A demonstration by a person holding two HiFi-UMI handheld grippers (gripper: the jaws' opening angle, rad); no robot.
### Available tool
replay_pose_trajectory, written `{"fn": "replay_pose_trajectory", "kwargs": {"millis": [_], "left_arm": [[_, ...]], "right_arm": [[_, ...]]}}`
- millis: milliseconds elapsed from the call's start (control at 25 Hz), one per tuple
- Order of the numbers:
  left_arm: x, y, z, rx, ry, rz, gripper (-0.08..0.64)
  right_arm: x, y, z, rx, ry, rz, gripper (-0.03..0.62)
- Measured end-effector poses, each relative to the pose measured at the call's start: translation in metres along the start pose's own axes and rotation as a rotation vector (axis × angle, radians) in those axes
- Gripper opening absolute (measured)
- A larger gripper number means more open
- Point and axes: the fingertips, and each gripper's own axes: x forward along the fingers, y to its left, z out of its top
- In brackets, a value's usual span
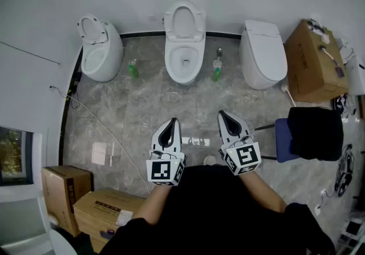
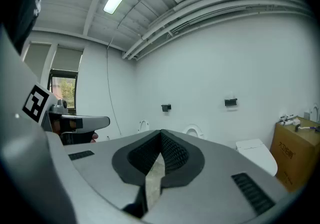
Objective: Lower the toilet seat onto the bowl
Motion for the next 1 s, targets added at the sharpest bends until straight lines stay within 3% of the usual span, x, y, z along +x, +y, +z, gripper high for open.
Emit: {"fn": "replay_pose_trajectory", "kwargs": {"millis": [320, 680, 1000], "left_arm": [[0.011, -0.030, -0.002, 0.011, -0.007, 0.024, 0.014], [0.015, -0.043, -0.012, 0.029, 0.002, 0.081, 0.014], [0.043, -0.038, -0.017, 0.032, 0.029, 0.030, 0.015]], "right_arm": [[-0.010, -0.023, -0.001, -0.051, -0.002, 0.041, 0.029], [-0.019, -0.054, -0.031, 0.042, -0.005, 0.072, 0.031], [-0.001, -0.078, -0.045, 0.053, 0.036, 0.043, 0.031]]}}
